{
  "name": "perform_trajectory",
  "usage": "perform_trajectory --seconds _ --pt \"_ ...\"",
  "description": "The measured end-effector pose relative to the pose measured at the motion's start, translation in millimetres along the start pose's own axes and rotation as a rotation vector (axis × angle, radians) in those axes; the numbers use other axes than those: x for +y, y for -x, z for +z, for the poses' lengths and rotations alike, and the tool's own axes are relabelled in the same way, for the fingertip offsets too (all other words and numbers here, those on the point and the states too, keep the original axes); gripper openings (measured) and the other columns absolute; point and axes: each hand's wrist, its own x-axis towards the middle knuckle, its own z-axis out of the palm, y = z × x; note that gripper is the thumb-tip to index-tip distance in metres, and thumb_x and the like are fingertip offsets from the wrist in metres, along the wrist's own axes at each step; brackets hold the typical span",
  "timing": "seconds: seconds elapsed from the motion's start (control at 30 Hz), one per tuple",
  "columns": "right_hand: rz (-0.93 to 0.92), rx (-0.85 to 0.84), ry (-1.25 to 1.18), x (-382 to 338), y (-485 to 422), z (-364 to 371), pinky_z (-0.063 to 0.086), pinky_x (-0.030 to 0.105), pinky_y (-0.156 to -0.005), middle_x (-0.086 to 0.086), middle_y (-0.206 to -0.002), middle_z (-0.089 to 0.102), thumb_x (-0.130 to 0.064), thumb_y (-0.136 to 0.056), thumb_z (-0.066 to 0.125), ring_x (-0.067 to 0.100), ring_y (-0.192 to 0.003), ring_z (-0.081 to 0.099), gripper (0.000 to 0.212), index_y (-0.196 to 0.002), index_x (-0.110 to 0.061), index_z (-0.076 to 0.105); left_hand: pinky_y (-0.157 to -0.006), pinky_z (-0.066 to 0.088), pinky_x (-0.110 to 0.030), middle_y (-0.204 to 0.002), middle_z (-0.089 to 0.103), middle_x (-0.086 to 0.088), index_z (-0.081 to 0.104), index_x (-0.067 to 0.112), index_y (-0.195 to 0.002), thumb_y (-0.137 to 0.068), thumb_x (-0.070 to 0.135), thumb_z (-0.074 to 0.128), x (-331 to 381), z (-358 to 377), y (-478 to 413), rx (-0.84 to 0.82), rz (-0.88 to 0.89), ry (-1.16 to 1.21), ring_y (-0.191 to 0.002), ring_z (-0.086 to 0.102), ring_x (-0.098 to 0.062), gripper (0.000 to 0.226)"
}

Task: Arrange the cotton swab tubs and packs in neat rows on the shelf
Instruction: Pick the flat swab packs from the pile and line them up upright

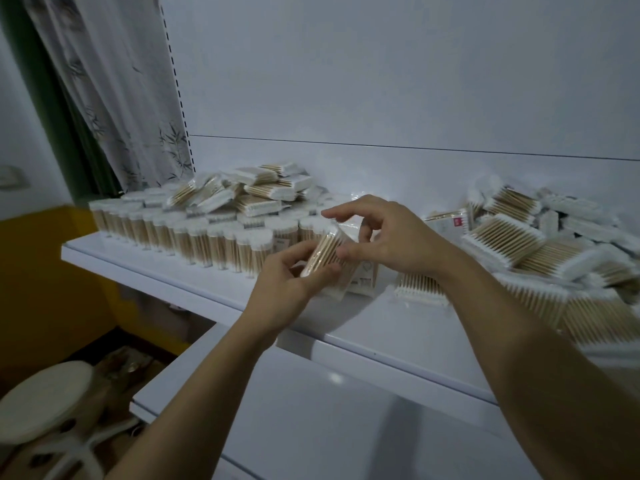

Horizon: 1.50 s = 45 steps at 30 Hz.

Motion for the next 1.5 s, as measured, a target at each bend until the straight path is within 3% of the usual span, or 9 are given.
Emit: perform_trajectory --seconds 0.1,0.23,0.43,0.63,0.83,0.97,1.17,1.33,1.5 --pt "0.007 0.029 -0.075 -3 0 3 0.047 0.03 -0.056 -0.005 -0.092 0.063 -0.016 -0.083 0.076 0.013 -0.051 0.048 0.032 -0.11 -0.032 0.07 -0.078 0.059 -0.037 -0.107 0.069 0.0 0.058 0.02 -0.122 -0.068 0.028 0.076 -1 -2 -3 0.135 0.003 0.092 -0.094 0.069 -0.018 0.057" --pt "0.105 0.121 -0.211 -5 1 3 0.057 0.043 -0.055 0.013 -0.092 0.062 -0.008 -0.086 0.072 0.022 -0.052 0.064 0.016 -0.098 -0.009 0.062 -0.075 0.058 -0.028 -0.106 0.07 -0.004 0.052 0.02 -0.115 -0.073 0.02 0.077 -5 -3 -4 0.197 -0.019 0.159 -0.094 0.07 -0.017 0.049" --pt "0.119 0.159 -0.052 -3 1 -7 0.045 0.023 -0.049 -0.004 -0.067 0.067 -0.034 -0.09 0.066 0.018 -0.053 0.064 0.023 -0.08 -0.014 0.067 -0.068 0.058 -0.028 -0.097 0.069 -0.006 0.047 0.017 -0.118 -0.083 0.008 0.073 4 -9 -17 0.279 0.054 0.165 -0.082 0.07 -0.014 0.044" --pt "0.196 0.339 0.206 11 -1 -22 0.053 0.029 -0.068 0.0 -0.068 0.068 -0.035 -0.089 0.067 0.009 -0.055 0.058 0.02 -0.079 -0.018 0.07 -0.079 0.059 -0.041 -0.103 0.067 -0.01 0.064 0.026 -0.105 -0.082 0.015 0.074 -6 -15 -25 0.015 0.104 -0.077 -0.096 0.064 -0.03 0.027" --pt "0.307 0.009 0.463 19 3 -34 0.046 0.019 -0.068 -0.012 -0.083 0.067 -0.015 -0.083 0.062 0.001 -0.076 0.06 0.02 -0.091 -0.028 0.075 -0.085 0.053 -0.03 -0.111 0.057 0.01 0.047 0.028 -0.127 -0.083 0.024 0.074 -27 4 -34 0.018 0.154 -0.455 -0.099 0.058 -0.004 0.052" --pt "0.348 -0.073 0.57 14 6 -42 0.04 0.015 -0.064 -0.017 -0.084 0.063 -0.011 -0.079 0.062 -0.001 -0.076 0.055 0.025 -0.096 -0.024 0.075 -0.098 0.047 -0.044 -0.13 0.044 -0.001 0.05 0.024 -0.125 -0.083 0.028 0.074 -38 15 -32 0.175 0.276 -0.557 -0.118 0.046 -0.02 0.049" --pt "0.584 -0.416 0.689 18 13 -43 0.046 0.031 -0.092 -0.007 -0.124 0.058 -0.049 -0.066 0.081 0.015 -0.105 0.054 0.066 -0.127 -0.038 0.059 -0.096 0.036 -0.039 -0.128 0.047 -0.004 0.057 0.026 -0.121 -0.077 0.048 0.071 -42 23 -30 0.097 0.418 -0.908 -0.118 0.038 -0.024 0.051" --pt "0.578 -0.491 0.845 32 9 -28 0.035 0.053 -0.106 -0.005 -0.146 0.04 -0.081 -0.028 0.062 0.032 -0.131 0.037 0.111 -0.134 -0.052 0.045 -0.095 0.038 -0.042 -0.126 0.05 -0.008 0.055 0.021 -0.123 -0.077 0.051 0.063 -44 23 -27 0.122 0.458 -0.988 -0.116 0.042 -0.028 0.055" --pt "0.533 -0.415 0.892 28 10 -29 0.014 0.053 -0.116 0.007 -0.157 0.024 -0.077 -0.066 0.064 0.032 -0.144 0.018 0.091 -0.145 -0.044 0.035 -0.096 0.036 -0.042 -0.129 0.05 -0.008 0.051 0.017 -0.129 -0.081 0.057 0.051 -43 23 -24 0.122 0.466 -0.968 -0.118 0.043 -0.029 0.062"
